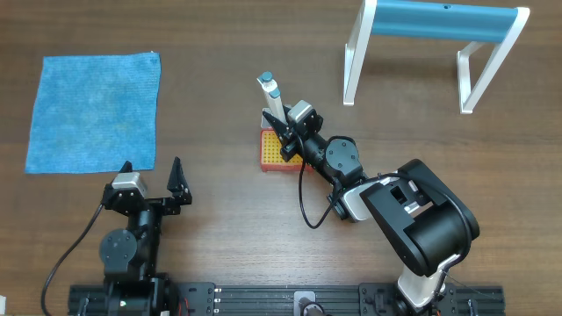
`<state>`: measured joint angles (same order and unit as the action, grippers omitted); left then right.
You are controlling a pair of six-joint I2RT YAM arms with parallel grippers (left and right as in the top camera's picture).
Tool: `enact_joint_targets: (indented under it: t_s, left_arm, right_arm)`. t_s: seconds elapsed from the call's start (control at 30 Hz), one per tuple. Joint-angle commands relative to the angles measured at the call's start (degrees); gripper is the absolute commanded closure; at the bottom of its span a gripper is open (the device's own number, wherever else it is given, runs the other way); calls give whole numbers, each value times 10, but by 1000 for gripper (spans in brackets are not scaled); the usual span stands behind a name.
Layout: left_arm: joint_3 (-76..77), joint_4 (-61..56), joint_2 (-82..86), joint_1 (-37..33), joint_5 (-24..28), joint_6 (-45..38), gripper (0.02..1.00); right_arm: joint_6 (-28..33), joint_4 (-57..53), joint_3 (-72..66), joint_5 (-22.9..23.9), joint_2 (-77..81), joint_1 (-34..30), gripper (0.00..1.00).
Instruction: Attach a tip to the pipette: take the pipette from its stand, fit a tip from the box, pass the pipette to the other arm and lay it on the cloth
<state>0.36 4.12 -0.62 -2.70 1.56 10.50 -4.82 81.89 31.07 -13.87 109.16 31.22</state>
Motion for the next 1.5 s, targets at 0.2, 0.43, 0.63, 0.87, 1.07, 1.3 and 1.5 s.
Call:
enact_joint_targets:
  t_s: [0.2,0.43,0.63,0.87,1.07,1.3,1.5]
  left_arm:
    - [0,4,3,-2,2,-5,23]
    - [0,4,3,-2,2,-5,23]
    - [0,4,3,-2,2,-5,23]
    - [0,4,3,-2,2,-5,23]
    - [0,4,3,-2,2,-5,23]
    - [0,4,3,-2,2,-5,20]
    - [0,4,3,-2,2,-5,23]
  right_arm:
    - [9,-3,10,-12,-13,-3,921]
    - [8,18,13,-12,-13,-3,921]
    - [8,18,17,-30,-13,-3,921]
    - [8,14,24,-38,-11,0,921]
    - [8,14,32,-38,0,0,921]
    - [8,14,40,-38,9,0,921]
    - [2,12,37,-55,9,0,919]
